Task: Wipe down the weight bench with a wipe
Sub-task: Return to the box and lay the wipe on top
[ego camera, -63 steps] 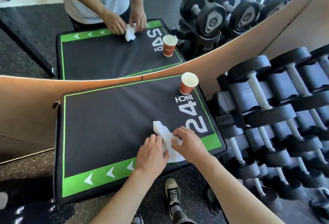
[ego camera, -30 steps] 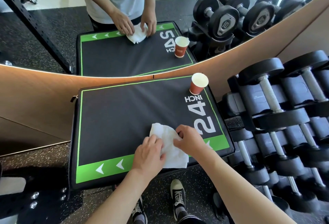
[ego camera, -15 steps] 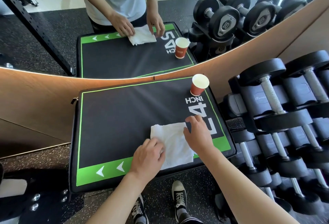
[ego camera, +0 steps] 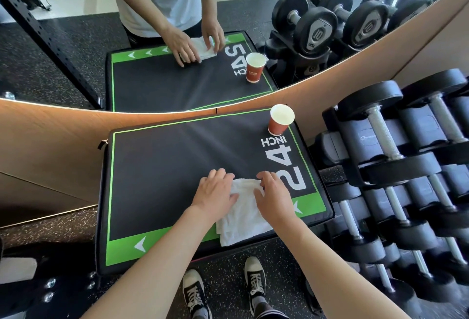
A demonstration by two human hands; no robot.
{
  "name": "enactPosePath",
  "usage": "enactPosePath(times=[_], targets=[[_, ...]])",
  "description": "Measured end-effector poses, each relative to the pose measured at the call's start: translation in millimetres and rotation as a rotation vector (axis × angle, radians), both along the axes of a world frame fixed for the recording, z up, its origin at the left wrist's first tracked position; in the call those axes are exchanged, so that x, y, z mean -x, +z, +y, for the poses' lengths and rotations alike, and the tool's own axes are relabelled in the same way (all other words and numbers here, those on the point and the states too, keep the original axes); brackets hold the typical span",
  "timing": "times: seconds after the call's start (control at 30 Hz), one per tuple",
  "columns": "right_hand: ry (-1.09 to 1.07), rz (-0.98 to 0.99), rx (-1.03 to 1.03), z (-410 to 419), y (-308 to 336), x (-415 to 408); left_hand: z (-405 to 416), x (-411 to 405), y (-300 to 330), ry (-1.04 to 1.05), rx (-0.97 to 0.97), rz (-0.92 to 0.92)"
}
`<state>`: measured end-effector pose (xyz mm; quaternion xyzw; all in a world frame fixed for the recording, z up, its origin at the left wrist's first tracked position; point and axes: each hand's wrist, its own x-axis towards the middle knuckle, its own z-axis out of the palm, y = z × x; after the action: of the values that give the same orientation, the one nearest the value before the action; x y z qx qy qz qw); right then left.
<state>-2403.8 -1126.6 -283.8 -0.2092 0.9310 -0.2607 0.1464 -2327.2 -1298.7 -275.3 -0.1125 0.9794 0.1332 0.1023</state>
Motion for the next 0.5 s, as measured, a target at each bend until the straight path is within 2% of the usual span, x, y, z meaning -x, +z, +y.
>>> enactPosePath(times=[0.1,0.17,0.3,0.37,0.5], targets=[[0.033,0.065,0.003,1.1,-1.1,-5.5,-1.0,-5.6,-1.6,0.024,0.002,0.017],[0.022,0.077,0.015,3.6,-4.0,-7.9,-2.0,-10.8,-0.5,0.043,-0.074,0.042],[-0.024,0.057,0.045,7.2,-8.2,-8.1,-9.1,-23.7,7.6,0.185,-0.451,0.050],[-0.021,0.057,0.069,4.7,-7.8,-6.7,-13.7,-30.6,12.0,0.241,-0.555,0.031],[-0.022,0.066,0.139,-8.1,-2.4,-4.3,-22.8,-39.6,22.4,0.274,-0.540,0.038]])
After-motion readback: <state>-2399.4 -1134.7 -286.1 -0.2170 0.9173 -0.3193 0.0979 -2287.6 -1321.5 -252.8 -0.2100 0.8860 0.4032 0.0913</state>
